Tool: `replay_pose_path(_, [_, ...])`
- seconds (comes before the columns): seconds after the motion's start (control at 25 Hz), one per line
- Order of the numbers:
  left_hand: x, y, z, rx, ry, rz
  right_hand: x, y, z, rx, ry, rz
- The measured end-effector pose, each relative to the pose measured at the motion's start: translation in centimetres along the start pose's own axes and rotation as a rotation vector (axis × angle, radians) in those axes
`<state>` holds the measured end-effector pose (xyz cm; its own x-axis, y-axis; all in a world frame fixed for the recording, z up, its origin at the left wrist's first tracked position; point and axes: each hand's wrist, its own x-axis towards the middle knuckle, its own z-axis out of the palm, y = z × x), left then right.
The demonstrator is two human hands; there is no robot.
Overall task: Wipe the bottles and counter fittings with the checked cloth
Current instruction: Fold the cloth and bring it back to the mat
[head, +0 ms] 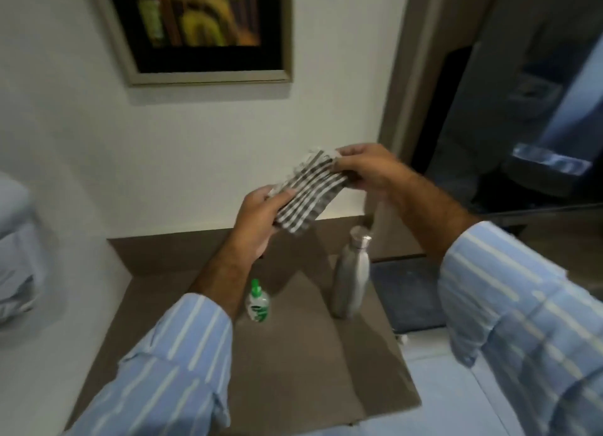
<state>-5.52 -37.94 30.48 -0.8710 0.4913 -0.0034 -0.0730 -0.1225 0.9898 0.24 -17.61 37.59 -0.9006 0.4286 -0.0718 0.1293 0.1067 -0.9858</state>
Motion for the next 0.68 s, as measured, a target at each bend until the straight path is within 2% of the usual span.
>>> replay_pose_path(0.16, [2.6, -1.9, 15.0, 0.218, -0.052, 0.139, -2.9, 2.4, -16.3, -0.048, 0.006, 0.099])
replay_pose_path(0.32, [4.9, -9.9, 26.9, 0.37, -0.136, 0.106, -3.2, 11.7, -28.7, -0.213, 0.086, 0.4])
replay_pose_path(0.4, [6.5, -16.3, 30.6, 0.46, -0.177, 0.022, -2.0, 18.6, -32.2, -0.284, 0.094, 0.514])
replay_pose_path(0.52, [8.8, -26.4, 32.4, 0.528, -0.203, -0.278, 1.0, 30.2, -33.6, -0.259, 0.125, 0.613])
replay_pose_path(0.6, [10.8, -32.5, 32.2, 0.578, -0.17, -0.434, 3.7, 38.1, -33.1, -0.242, 0.189, 0.627])
replay_pose_path(0.68, [12.6, -36.9, 31.5, 0.665, -0.093, -0.489, 5.9, 43.9, -31.9, -0.305, 0.239, 0.613])
